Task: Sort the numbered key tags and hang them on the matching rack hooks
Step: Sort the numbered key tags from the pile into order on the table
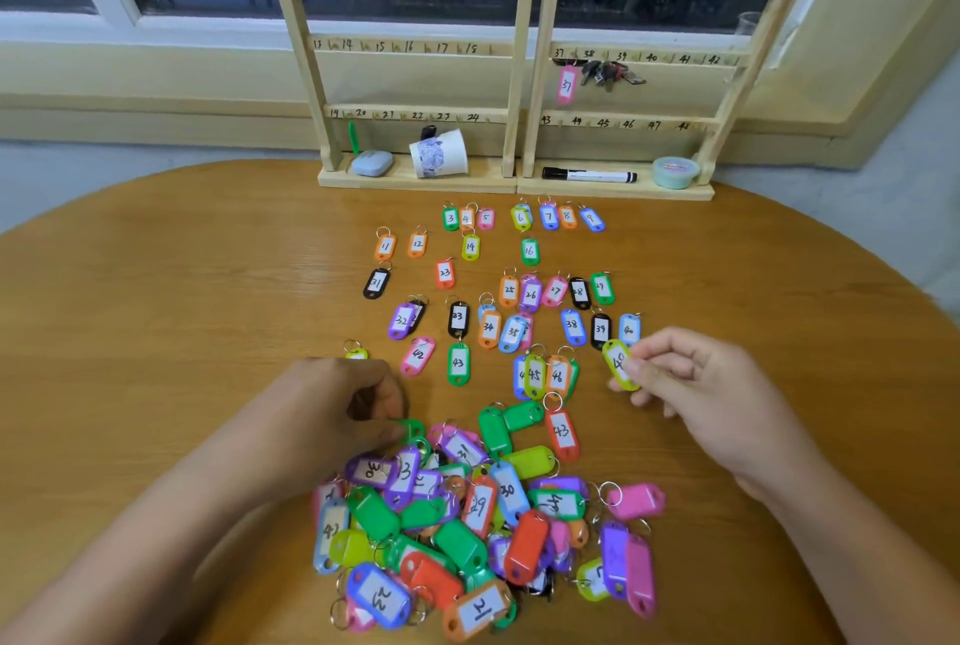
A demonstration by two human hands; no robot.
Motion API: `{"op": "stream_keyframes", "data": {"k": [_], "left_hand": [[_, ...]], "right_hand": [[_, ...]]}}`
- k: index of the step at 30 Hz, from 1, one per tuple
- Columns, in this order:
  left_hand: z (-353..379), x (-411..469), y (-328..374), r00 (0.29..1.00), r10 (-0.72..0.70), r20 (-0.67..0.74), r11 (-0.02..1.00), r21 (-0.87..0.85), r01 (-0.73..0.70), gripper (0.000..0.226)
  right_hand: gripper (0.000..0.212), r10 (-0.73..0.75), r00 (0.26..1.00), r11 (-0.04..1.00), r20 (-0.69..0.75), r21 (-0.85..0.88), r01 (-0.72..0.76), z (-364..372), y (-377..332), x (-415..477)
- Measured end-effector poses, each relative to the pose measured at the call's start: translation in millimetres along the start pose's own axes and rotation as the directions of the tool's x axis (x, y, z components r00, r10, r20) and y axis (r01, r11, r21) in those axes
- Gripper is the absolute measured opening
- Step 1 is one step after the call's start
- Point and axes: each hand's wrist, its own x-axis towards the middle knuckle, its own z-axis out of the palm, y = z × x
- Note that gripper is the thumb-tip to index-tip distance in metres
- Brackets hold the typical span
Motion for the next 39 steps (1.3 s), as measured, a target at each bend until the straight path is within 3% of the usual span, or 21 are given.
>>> {"op": "stream_keyframes", "data": {"k": [8,19,27,33,39], "left_hand": [[-13.1,15.9,14.8,0.989,0.043,-0.14,0.962,-0.261,-0.078,0.009],[7.3,56.5,41.3,0.914,0.193,-0.357,0.901,-0.305,-0.309,0.011],[24.4,48.7,43.0,0.917,0.187,-0.353,0.795,-0.493,-0.352,0.008],[24.8,44.0,44.5,0.9,0.188,-0.394,0.772,-0.506,-0.384,0.014],[25.1,42.3,40.9,0.917,0.187,-0.352,0.701,-0.606,-0.376,0.015]], "right_hand": [[0.01,0.057,0.996,0.997,-0.075,-0.052,-0.061,-1.6,4.9,-1.5],[0.023,-0.048,0.981,0.875,-0.186,-0.482,-0.049,4.7,13.8,8.4],[0.032,-0.248,0.949,0.777,-0.195,-0.626,0.074,14.0,23.6,-0.3],[0.036,-0.325,0.924,0.717,-0.202,-0.69,0.101,16.4,27.5,-1.1],[0.039,-0.341,0.913,0.76,-0.222,-0.638,0.128,15.6,29.1,-1.9]]}}
